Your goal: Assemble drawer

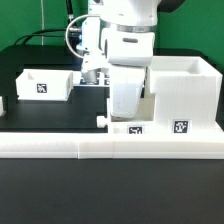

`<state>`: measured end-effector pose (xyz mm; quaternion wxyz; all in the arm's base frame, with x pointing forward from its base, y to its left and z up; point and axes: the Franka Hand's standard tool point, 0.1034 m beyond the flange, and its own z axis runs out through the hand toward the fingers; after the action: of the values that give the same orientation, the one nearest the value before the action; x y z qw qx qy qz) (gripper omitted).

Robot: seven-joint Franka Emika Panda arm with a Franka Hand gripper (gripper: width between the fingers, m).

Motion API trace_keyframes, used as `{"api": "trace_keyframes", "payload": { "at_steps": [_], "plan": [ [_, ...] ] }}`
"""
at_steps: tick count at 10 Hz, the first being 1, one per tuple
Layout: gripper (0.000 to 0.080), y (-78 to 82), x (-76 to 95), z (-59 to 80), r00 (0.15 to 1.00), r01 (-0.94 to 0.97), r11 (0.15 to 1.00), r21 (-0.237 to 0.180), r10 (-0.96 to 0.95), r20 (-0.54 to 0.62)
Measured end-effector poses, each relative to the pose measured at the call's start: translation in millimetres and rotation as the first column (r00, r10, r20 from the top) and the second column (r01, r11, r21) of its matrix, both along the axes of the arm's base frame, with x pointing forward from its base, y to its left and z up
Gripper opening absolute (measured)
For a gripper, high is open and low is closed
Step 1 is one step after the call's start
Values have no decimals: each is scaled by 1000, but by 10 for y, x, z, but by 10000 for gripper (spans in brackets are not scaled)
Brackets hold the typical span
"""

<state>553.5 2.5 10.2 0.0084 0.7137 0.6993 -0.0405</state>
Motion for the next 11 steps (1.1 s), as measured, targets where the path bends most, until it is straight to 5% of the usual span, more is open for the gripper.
{"api": "trace_keyframes", "payload": {
  "at_steps": [2, 3, 4, 6, 8, 11],
  "plan": [
    [62, -24, -2, 6, 1000, 0, 1000, 0, 0, -2],
    [239, -59, 10, 38, 1000, 6, 1000, -1, -6, 1],
    [239, -68, 24, 100, 1000, 7, 1000, -4, -7, -3],
    [553, -99, 59, 287, 1000, 11, 1000, -16, -11, -15],
    [632, -214, 81, 479, 1000, -1, 1000, -26, 1, -24],
    [649, -594, 15, 435, 996, -73, 997, -21, 72, -52]
  ]
}}
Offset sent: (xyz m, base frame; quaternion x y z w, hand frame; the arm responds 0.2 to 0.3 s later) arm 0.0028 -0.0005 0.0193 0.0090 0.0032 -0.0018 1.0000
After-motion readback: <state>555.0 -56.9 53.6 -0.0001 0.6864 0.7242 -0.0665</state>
